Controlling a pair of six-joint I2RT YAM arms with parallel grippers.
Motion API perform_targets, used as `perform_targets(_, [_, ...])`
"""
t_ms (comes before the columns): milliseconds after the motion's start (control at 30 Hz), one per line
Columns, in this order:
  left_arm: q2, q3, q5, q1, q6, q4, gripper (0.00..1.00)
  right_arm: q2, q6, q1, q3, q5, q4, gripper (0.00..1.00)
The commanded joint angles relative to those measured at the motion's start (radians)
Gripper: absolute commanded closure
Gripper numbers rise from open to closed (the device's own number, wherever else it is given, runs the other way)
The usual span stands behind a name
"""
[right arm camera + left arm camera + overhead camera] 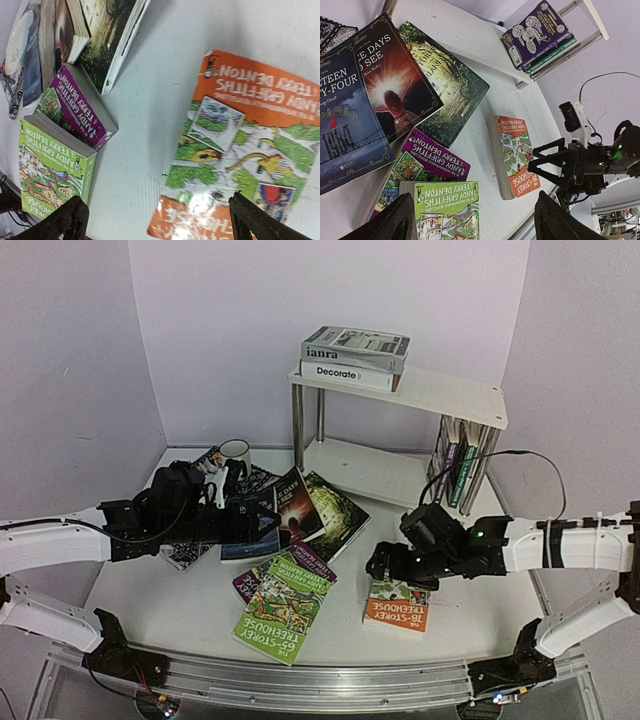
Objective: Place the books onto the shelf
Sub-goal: Move the book to the center of the board.
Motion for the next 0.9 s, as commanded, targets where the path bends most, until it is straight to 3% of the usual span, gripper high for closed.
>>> perform_targets(0, [-0.03,0.01,-0.015,-0.002,0.006,0.044,0.16,-0.083,-0.038,-0.054,-0.001,0.078,-0.221,0.02])
perform_targets(233, [-0.002,0.024,0.015,-0.002,0.006,0.054,0.16,-0.158,-0.045,-0.189,-0.129,-0.025,-0.265,0.02])
perform_targets(433, [0.09,0.003,0.12,-0.033,-0.057,0.202,0.17,-0.187,0.008,-0.201,-0.272,-0.157,-0.109,0.06])
perform_targets(667, [0.289,0.12,0.098,-0.153,-0.047,0.23,0.18,-0.119,0.1,-0.206,-0.411,-0.292,0.175,0.13])
perform_targets(867, [0.433,0.189,0.136,-0.169,-0.062,0.23,0.19,-0.113,0.103,-0.206,-0.405,-0.305,0.215,0.15])
